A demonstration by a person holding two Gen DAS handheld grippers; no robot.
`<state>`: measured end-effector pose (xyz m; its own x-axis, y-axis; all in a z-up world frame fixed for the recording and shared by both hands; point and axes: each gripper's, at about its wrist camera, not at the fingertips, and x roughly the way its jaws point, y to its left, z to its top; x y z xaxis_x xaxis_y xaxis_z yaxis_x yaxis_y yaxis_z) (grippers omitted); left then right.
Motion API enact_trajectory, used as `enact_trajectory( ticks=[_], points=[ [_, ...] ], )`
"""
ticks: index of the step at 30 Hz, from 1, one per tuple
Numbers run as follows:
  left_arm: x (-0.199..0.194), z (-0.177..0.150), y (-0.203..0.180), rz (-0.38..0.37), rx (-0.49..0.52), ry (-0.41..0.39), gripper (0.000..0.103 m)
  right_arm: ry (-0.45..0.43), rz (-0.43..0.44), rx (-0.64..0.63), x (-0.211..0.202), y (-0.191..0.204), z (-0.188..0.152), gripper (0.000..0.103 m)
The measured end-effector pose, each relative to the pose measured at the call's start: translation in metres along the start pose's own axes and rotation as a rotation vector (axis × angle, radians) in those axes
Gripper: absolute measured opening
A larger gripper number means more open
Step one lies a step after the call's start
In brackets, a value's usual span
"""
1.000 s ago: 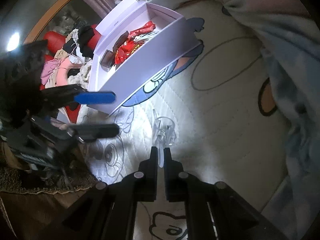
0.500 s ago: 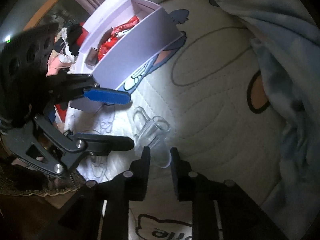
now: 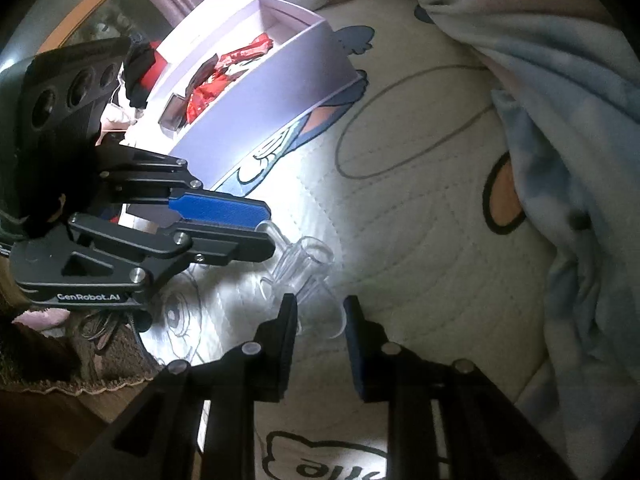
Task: Organize objects
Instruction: 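Close the left gripper on the clear plastic piece, then carry the clear plastic piece with the left gripper over the white box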
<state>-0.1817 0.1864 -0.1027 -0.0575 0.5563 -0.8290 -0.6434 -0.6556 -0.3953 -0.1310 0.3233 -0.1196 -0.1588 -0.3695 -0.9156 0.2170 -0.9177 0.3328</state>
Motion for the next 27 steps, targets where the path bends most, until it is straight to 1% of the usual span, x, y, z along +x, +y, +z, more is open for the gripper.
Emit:
enact_trajectory(
  ticks=[3,6,11,17,20,27],
  points=[
    [-0.013,-0.005,-0.003,-0.009,0.001,-0.023,0.018,-0.011,0.020,0.003,-0.005,0.001,-0.001,0.019],
    [-0.031,-0.006,-0.005,-0.005,-0.015,-0.065,0.018,-0.013,0.009,-0.034,-0.011,0.010,-0.001,0.016],
    [-0.050,-0.010,-0.006,0.026,-0.028,-0.122,0.018,-0.031,0.002,-0.085,-0.019,0.033,0.006,0.014],
    [-0.087,-0.021,-0.002,0.062,-0.058,-0.191,0.018,-0.054,0.000,-0.160,-0.036,0.060,0.013,0.014],
    [-0.105,-0.025,-0.002,0.085,-0.053,-0.223,0.018,-0.072,-0.008,-0.204,-0.046,0.079,0.021,0.014],
    [-0.147,-0.033,0.012,0.147,-0.068,-0.274,0.018,-0.102,-0.019,-0.274,-0.055,0.113,0.043,0.014]
  ],
)
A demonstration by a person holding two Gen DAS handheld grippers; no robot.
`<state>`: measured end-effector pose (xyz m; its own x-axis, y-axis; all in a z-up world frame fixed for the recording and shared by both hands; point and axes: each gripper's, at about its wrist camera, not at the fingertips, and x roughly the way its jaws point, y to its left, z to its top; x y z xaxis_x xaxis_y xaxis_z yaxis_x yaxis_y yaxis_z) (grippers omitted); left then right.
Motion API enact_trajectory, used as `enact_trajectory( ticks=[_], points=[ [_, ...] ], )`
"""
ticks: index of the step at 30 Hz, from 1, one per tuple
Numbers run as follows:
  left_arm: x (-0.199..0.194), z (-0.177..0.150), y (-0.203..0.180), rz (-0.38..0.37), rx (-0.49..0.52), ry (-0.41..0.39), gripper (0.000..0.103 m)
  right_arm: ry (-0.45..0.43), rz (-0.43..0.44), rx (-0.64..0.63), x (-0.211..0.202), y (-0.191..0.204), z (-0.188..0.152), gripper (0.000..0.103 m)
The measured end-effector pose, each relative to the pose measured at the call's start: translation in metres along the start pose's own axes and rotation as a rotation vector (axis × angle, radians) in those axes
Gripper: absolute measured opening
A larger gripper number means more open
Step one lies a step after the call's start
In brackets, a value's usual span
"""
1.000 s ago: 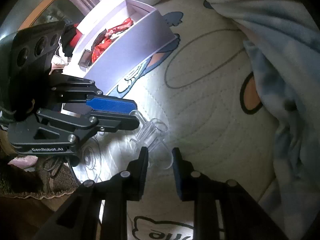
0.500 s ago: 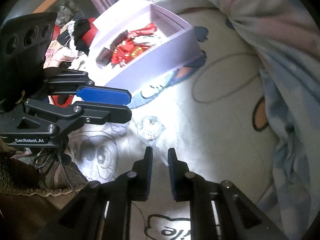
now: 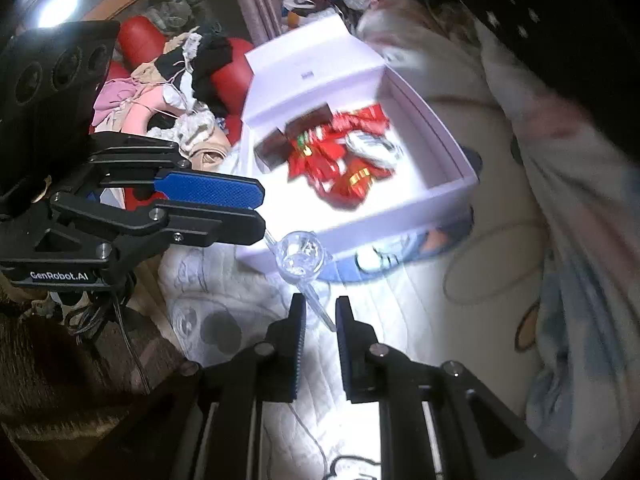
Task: Organize objects
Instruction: 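Carry the clear plastic piece with the left gripper over the white box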
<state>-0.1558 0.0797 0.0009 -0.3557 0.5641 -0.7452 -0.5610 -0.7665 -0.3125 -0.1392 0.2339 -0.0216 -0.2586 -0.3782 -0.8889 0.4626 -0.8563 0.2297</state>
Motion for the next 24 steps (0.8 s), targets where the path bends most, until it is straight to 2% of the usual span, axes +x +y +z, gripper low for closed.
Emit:
enact_trajectory(
  ticks=[10,18,24],
  points=[
    [-0.029,0.011,0.042,0.099,-0.042,-0.039,0.018,-0.029,0.042,-0.080,0.017,0.023,0.053,0.014],
    [-0.024,0.021,0.076,0.132,-0.087,-0.031,0.018,0.019,0.054,-0.148,0.044,0.019,0.092,0.013],
    [-0.006,0.020,0.106,0.128,-0.132,0.026,0.018,0.079,0.073,-0.157,0.077,0.015,0.108,0.013]
  ],
)
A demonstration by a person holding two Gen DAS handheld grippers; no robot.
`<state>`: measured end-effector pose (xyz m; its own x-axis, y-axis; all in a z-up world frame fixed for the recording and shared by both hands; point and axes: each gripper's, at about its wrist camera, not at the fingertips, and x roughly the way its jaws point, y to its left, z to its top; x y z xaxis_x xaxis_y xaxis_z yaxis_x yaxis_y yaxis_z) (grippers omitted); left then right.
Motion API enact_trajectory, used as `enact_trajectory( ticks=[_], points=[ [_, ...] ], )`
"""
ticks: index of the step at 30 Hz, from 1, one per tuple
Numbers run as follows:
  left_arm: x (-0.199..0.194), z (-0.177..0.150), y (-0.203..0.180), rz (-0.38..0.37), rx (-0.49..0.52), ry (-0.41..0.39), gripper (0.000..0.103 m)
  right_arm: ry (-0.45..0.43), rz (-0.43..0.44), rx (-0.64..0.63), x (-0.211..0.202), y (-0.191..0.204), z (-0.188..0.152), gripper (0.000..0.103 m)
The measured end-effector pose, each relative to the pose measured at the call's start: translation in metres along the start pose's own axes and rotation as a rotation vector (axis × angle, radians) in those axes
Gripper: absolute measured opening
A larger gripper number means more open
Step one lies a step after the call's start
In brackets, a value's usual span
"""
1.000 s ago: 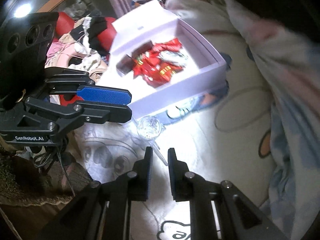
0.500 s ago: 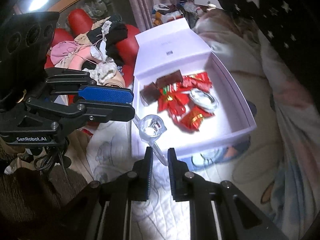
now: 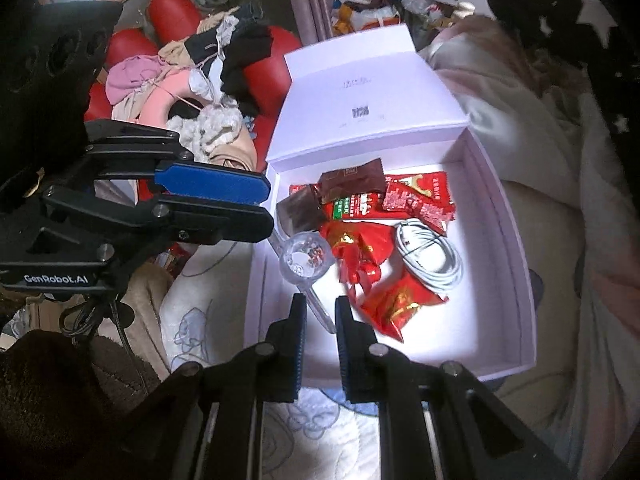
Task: Organize objects
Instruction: 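Carry the clear plastic piece with the left gripper over the white box, then lower the clear plastic piece into the box and open the left gripper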
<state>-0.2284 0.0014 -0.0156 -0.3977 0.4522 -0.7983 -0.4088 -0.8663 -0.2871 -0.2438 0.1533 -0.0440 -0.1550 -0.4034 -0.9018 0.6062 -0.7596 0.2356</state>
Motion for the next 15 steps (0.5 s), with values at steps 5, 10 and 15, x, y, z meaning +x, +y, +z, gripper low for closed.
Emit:
enact_trajectory(
  ticks=[5,10,15],
  points=[
    [0.018,0.000,0.013,-0.001,0.006,0.044,0.018,0.046,0.022,0.017,0.025,-0.007,0.005,0.013],
    [0.036,-0.003,0.019,0.014,0.011,0.074,0.018,0.086,0.001,0.007,0.046,-0.008,0.010,0.012],
    [0.050,-0.008,0.034,0.018,-0.048,0.094,0.018,0.103,0.000,0.020,0.059,-0.008,0.010,0.012]
  ],
)
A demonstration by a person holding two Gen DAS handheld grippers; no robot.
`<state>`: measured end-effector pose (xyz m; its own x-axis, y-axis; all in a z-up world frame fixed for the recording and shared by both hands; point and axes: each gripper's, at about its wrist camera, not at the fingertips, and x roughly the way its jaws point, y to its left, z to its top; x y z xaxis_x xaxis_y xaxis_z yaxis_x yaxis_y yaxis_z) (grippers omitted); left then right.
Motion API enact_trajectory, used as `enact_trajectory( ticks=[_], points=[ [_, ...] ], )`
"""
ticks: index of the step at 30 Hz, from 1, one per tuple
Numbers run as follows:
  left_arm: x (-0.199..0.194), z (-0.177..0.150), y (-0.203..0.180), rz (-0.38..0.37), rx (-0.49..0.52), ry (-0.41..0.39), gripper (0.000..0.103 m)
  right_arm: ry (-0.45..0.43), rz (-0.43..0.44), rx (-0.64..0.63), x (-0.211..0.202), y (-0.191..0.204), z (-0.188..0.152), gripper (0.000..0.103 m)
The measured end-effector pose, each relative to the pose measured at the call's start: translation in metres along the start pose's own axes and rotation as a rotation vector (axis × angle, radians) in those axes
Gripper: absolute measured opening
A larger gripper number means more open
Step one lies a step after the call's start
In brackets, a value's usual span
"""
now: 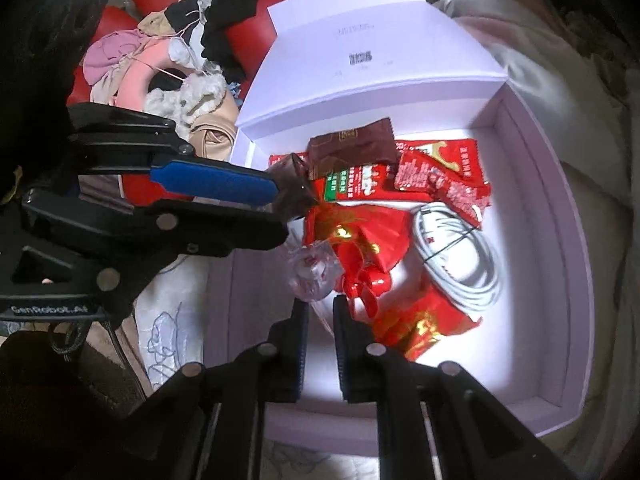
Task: Organize objects
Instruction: 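Lower the clear plastic piece into the box and open the left gripper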
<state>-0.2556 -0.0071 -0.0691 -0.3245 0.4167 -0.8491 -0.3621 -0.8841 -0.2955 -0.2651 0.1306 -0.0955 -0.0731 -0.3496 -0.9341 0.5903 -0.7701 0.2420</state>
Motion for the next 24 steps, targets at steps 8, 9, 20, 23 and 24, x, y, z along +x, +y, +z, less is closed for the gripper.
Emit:
enact_trajectory(
  ticks=[8,9,20,23,24],
  points=[
    [0.012,0.000,0.014,0.031,-0.025,0.009,0.018,0.002,-0.005,0.025,0.011,-0.006,0.005,0.013],
    [0.012,0.001,0.015,0.032,-0.034,0.010,0.018,-0.001,-0.004,0.033,0.012,-0.008,0.006,0.014],
    [0.026,0.002,0.025,0.067,-0.080,0.031,0.018,-0.027,-0.067,0.063,0.015,-0.021,0.013,0.020],
    [0.025,0.000,0.023,0.080,-0.079,0.018,0.018,-0.040,-0.066,0.070,0.015,-0.022,0.011,0.021],
    [0.025,0.000,0.023,0.082,-0.082,0.016,0.018,-0.044,-0.069,0.069,0.014,-0.022,0.010,0.021]
  ],
)
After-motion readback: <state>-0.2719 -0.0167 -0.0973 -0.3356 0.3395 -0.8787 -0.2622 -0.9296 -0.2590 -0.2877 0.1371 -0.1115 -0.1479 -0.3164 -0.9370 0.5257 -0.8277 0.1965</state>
